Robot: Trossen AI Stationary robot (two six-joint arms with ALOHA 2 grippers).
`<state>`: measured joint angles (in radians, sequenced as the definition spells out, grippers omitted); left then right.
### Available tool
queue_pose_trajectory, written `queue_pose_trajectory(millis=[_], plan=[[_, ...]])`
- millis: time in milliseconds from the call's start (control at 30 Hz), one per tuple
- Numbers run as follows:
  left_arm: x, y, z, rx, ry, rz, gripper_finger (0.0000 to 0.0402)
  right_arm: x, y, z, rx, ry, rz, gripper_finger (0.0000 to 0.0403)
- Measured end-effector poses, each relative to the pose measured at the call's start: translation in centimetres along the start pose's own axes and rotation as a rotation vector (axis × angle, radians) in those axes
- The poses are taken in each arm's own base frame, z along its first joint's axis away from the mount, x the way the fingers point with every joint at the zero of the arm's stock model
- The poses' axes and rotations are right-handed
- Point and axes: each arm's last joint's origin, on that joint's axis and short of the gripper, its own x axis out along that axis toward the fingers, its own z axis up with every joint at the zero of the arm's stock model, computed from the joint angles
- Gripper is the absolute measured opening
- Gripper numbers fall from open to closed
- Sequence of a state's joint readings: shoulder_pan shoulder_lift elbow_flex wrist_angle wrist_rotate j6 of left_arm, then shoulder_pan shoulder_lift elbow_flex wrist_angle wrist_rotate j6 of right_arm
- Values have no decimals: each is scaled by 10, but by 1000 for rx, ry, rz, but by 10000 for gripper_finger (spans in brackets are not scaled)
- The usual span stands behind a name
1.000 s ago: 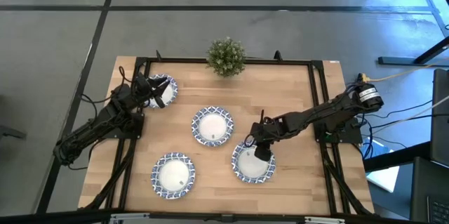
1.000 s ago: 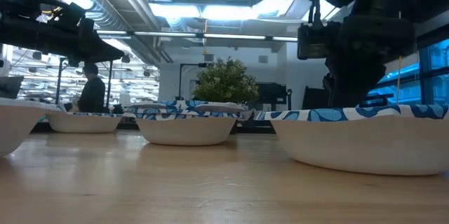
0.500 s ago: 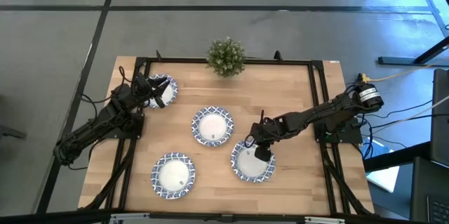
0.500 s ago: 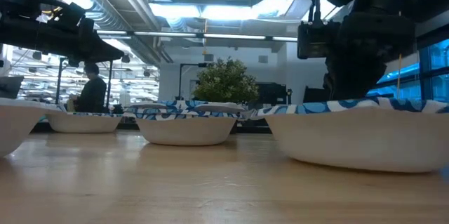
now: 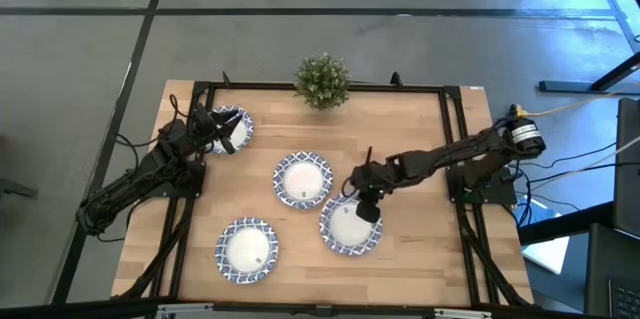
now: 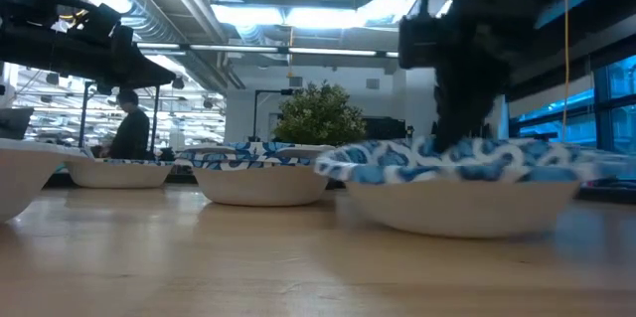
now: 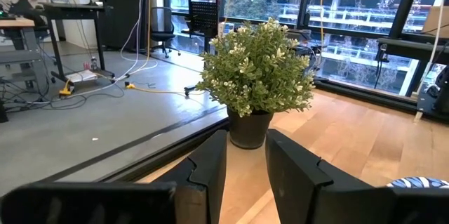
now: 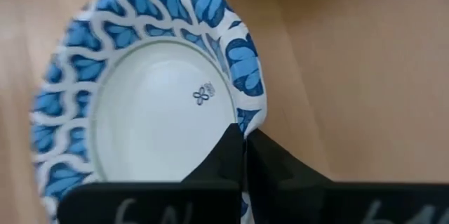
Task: Nest bowls inside each other
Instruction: Stack the white bowl on the stacked white bowls
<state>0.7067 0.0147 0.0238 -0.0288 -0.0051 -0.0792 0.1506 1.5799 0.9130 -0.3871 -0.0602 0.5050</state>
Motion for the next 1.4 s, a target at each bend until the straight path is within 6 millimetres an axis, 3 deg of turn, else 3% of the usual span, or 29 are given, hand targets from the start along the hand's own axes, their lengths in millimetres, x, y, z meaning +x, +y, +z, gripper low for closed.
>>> queue_pose_trajectory(millis=[433,733,1233,1400], plan=[[0,0,0,0,0,0,95,-40,1,50,-106,-29,38,4],[0,0,0,0,0,0,95,-61,-16,80,-142,-138,18,3],[0,0,0,1,0,0,95,-28,-45,110,-139,-237,73,3],[0,0,0,2,0,0,95,-28,-41,137,-194,-275,70,3]])
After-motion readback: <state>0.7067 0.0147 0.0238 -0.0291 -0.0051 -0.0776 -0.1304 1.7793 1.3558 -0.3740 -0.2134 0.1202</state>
